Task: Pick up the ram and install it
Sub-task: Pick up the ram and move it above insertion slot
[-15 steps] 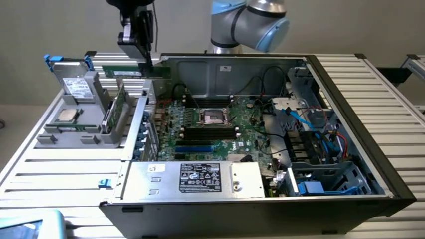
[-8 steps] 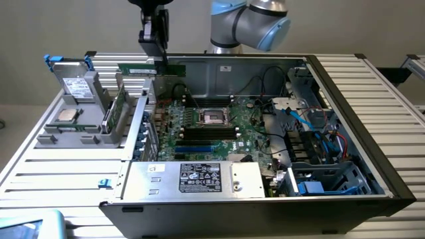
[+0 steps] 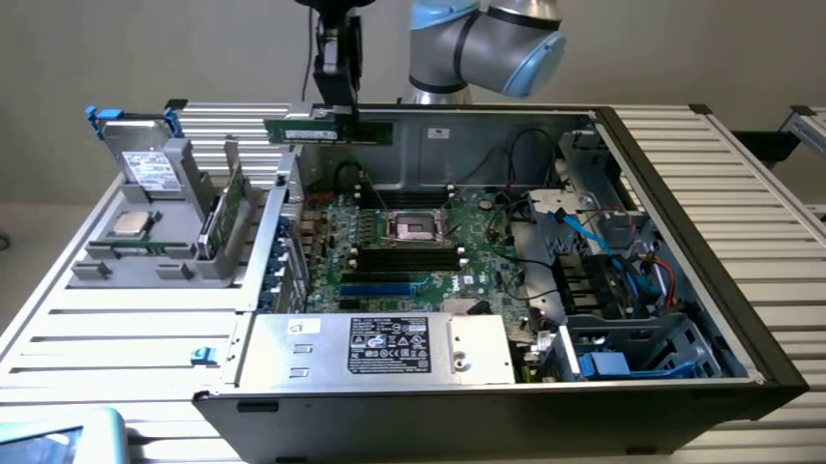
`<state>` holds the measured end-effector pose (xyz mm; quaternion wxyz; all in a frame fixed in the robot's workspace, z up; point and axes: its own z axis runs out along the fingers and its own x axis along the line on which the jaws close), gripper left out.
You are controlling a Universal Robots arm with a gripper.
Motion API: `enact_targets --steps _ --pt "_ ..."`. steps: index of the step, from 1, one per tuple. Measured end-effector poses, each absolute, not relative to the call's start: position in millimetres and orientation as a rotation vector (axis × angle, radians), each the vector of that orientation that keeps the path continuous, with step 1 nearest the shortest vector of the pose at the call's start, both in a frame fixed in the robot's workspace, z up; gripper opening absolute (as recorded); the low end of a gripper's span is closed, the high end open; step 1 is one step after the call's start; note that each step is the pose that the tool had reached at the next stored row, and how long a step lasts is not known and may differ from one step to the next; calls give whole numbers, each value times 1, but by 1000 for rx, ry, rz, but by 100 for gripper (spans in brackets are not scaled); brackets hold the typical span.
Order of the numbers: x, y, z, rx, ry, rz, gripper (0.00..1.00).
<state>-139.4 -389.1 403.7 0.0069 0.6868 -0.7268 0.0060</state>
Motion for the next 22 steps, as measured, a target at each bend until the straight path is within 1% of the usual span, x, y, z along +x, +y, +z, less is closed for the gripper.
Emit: enact_targets --steps 7,18,22 --pt "-111 -385 403 2151 -2276 24 13" --pt "-80 -370 402 2167 -2294 61 13" --pt "-68 -366 402 2169 -2295 65 13"
